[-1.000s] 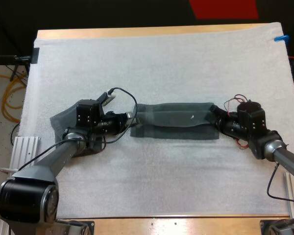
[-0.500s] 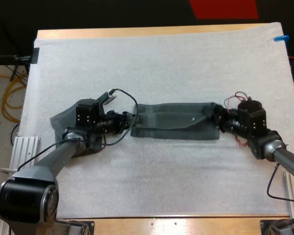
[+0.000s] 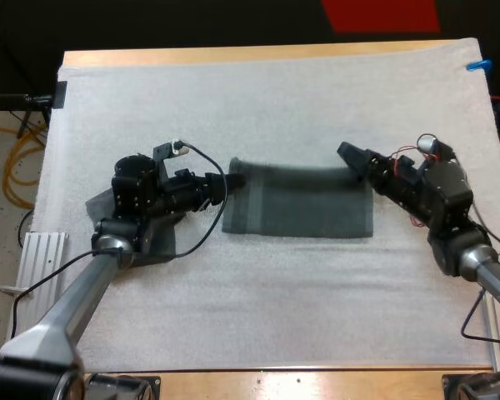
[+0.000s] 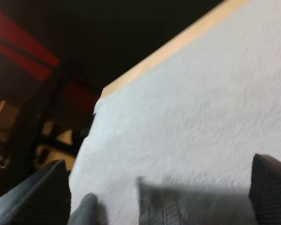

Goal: Pick towel from pile fold and stack

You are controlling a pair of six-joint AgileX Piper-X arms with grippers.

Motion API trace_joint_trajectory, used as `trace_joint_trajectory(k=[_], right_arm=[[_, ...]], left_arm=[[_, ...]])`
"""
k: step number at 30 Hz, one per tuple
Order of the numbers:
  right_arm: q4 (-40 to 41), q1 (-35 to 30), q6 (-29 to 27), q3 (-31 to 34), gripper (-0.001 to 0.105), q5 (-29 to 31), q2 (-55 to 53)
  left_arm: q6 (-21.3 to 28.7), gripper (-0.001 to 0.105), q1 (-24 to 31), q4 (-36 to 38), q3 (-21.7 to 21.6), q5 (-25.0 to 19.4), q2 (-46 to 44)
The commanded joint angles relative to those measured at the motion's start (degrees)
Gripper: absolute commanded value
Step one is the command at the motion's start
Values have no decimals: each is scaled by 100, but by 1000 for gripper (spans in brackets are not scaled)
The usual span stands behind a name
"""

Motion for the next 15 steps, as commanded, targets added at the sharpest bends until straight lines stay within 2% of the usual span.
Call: trace_joint_trajectory(k=[1, 3, 7, 10, 11, 13, 15], right_arm=[[166, -38, -259, -66, 75, 101, -166], [493, -38, -589, -66, 75, 213, -429], [1317, -38, -1092, -66, 75, 510, -916], [2055, -38, -1353, -66, 75, 918, -1336], [2670, -38, -1502, -66, 75, 1116, -1610], [3448, -38, -1586, -146, 75, 1338, -1824], [4121, -38, -1748, -284, 75, 1504, -1927]], left_arm=[[119, 58, -25, -32, -24, -62, -131], [303, 58, -25, 93, -24, -270, -370], [576, 58, -25, 370, -24, -339, -810], [932, 58, -25, 947, -24, -464, -1209], [1264, 58, -25, 1521, -24, -674, -1549], [1651, 60, -25, 2163, -24, -956, -1915], [1999, 66, -25, 2765, -24, -1244, -2213]])
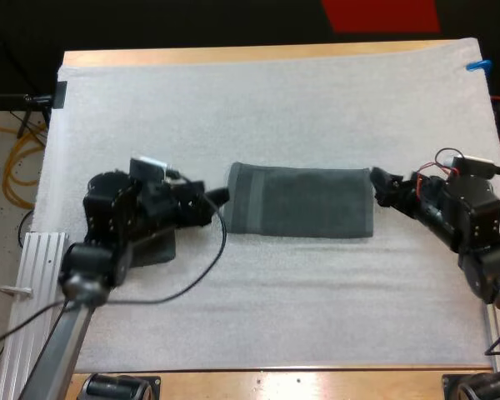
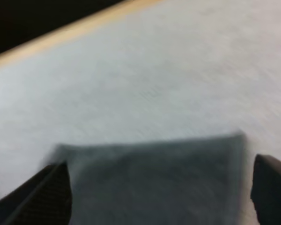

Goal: Pick towel from pile fold and stack

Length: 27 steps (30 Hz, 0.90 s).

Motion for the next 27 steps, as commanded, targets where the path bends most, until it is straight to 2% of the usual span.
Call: trace_joint_trajectory(k=[1, 4, 7, 9, 11, 16, 22, 27], right_arm=[[762, -38, -233, -178, 75, 161, -55], [1633, -38, -536, -480, 75, 379, 54], [1947, -152, -639, -673, 75, 253, 401], [1959, -333, -595, -750, 75, -45, 749], [1938, -562, -556, -851, 75, -610, 1181], [1729, -916, -591, -1219, 75, -1692, 2379], [1636, -885, -564, -1817, 75, -2510, 3520], [1660, -878, -313, -2179, 75, -3042, 4136]], left_arm=[[283, 73, -25, 486, -24, -238, -201], [549, 86, -25, 1183, -24, -415, -668], [580, 86, -25, 1682, -24, -430, -976], [580, 86, -25, 1925, -24, -446, -1089], [580, 86, -25, 2141, -24, -476, -1184], [580, 86, -25, 2270, -24, -491, -1223], [580, 86, -25, 2270, -24, -485, -1223], [580, 86, -25, 2270, -24, -460, -1223]])
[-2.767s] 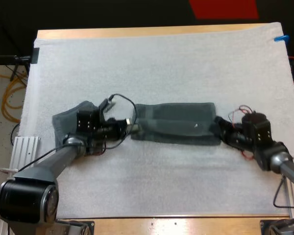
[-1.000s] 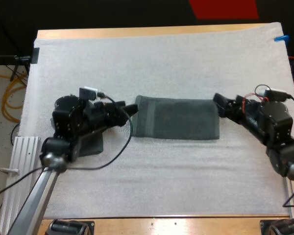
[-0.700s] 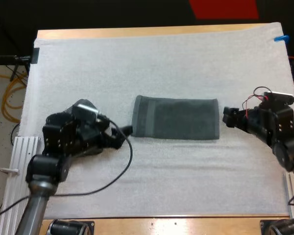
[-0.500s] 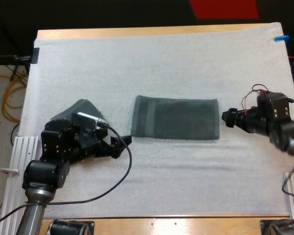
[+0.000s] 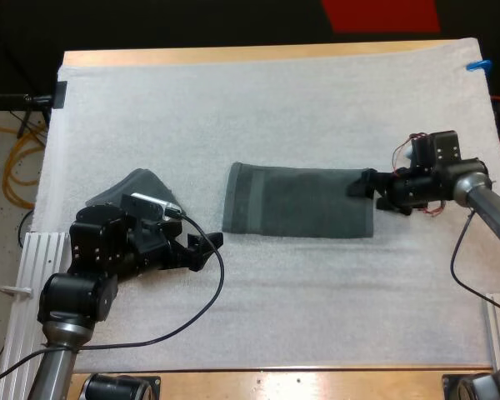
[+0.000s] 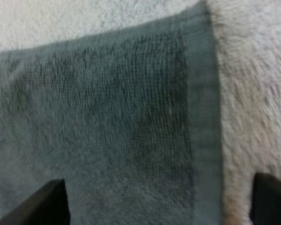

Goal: Pick towel from pile fold and stack

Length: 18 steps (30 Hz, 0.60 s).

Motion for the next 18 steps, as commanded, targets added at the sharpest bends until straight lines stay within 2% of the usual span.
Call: trace_joint_trajectory(k=[1, 6, 9, 11, 12, 14, 17, 18], right_arm=[[57, 30, 47, -112, 75, -283, 62], [281, 189, 72, -282, 75, -825, 364], [280, 327, 80, -283, 75, -873, 463], [280, 399, 80, -283, 70, -832, 497], [280, 411, 80, -283, 63, -749, 498], [280, 434, 80, -283, 43, -477, 497], [280, 432, 38, -283, 3, -155, 476], [313, 432, -26, -283, 1, 8, 442]], left_arm=[[39, 86, -25, 54, -24, -4, -40], [39, 86, -25, 54, -24, -4, -40], [39, 86, -25, 54, -24, -4, -40], [39, 86, -25, 54, -24, -4, -40], [39, 86, -25, 54, -24, -4, -40], [39, 86, -25, 54, -24, -4, -40], [39, 86, -25, 54, -24, -4, -40], [39, 86, -25, 54, -24, -4, -40]])
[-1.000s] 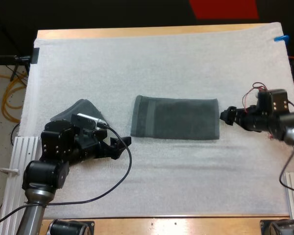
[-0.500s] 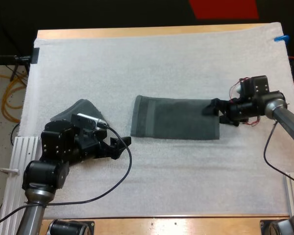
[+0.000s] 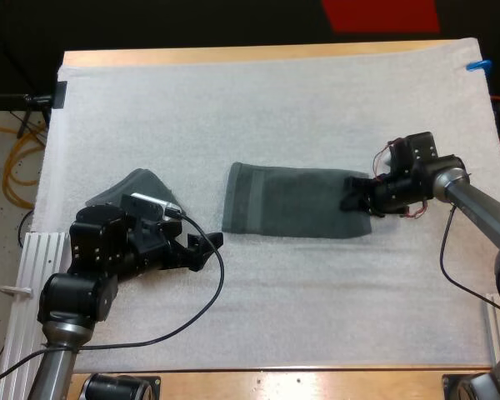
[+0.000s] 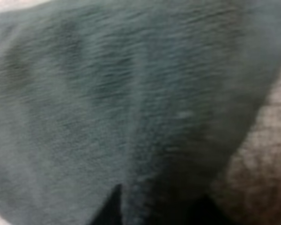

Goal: Pick towel from pile fold and stack

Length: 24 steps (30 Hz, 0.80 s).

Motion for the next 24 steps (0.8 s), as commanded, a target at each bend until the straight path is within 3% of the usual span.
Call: trace_joint_trajectory(k=[1, 6, 13, 14, 16, 20, 24], right_arm=[[99, 25, -155, -14, 1, 284, -95], [779, 19, -986, -14, 1, 1920, -705], [1730, -227, -2628, -14, 1, 5709, -1726], [1735, -291, -2761, -14, 1, 6007, -1836], [1734, -483, -2900, -14, 1, 6285, -2090], [1758, -640, -2834, -14, 1, 6086, -2370], [1810, -527, -2290, -14, 1, 5292, -2389]], left_arm=[[39, 86, -25, 54, -24, -4, -40], [39, 86, -25, 54, -24, -4, -40], [39, 86, -25, 54, -24, -4, -40], [39, 86, -25, 54, -24, -4, -40], [39, 86, -25, 54, -24, -4, -40], [39, 86, -25, 54, -24, -4, -40], [39, 86, -25, 54, -24, -4, -40]])
